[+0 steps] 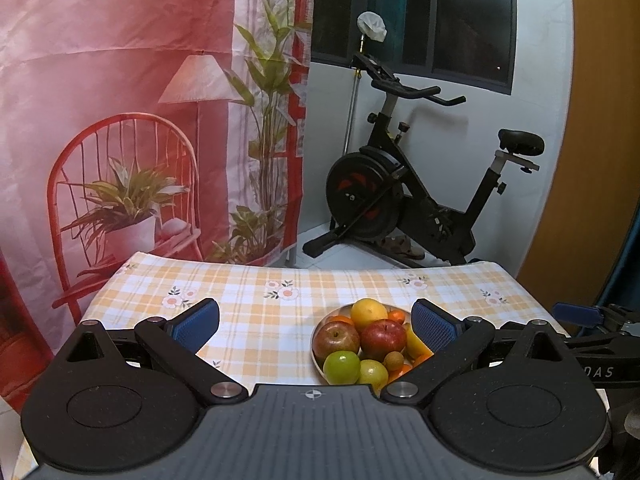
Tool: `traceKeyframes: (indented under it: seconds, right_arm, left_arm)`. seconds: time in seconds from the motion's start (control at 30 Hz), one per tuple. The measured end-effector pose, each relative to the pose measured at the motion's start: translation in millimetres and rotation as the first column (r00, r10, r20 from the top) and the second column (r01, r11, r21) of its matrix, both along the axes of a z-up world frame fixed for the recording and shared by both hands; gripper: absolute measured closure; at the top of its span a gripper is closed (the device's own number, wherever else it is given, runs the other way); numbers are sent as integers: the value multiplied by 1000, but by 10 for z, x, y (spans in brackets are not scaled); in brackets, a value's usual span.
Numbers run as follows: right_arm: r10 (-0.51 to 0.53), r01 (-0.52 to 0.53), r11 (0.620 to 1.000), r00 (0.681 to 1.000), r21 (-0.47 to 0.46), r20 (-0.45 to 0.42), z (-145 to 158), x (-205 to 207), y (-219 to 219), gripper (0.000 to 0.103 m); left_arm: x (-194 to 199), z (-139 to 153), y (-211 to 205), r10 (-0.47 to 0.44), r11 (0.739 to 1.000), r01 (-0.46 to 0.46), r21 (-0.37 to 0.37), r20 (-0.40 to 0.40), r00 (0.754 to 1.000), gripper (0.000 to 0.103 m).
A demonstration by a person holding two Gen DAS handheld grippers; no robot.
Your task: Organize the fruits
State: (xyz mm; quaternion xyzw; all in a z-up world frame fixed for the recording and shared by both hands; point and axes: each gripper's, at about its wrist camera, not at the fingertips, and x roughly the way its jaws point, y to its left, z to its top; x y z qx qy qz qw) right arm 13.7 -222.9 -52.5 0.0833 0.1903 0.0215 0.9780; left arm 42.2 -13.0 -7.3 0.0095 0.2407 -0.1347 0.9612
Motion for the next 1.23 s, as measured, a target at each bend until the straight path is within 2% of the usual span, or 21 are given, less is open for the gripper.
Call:
traceKeyframes:
  seconds: [1.23]
  right_arm:
    - [-3, 4, 1000, 1000, -10, 22, 141, -22, -22, 1]
  left_arm:
    - [-21, -2, 42, 23, 1000, -23, -5, -27, 999, 0]
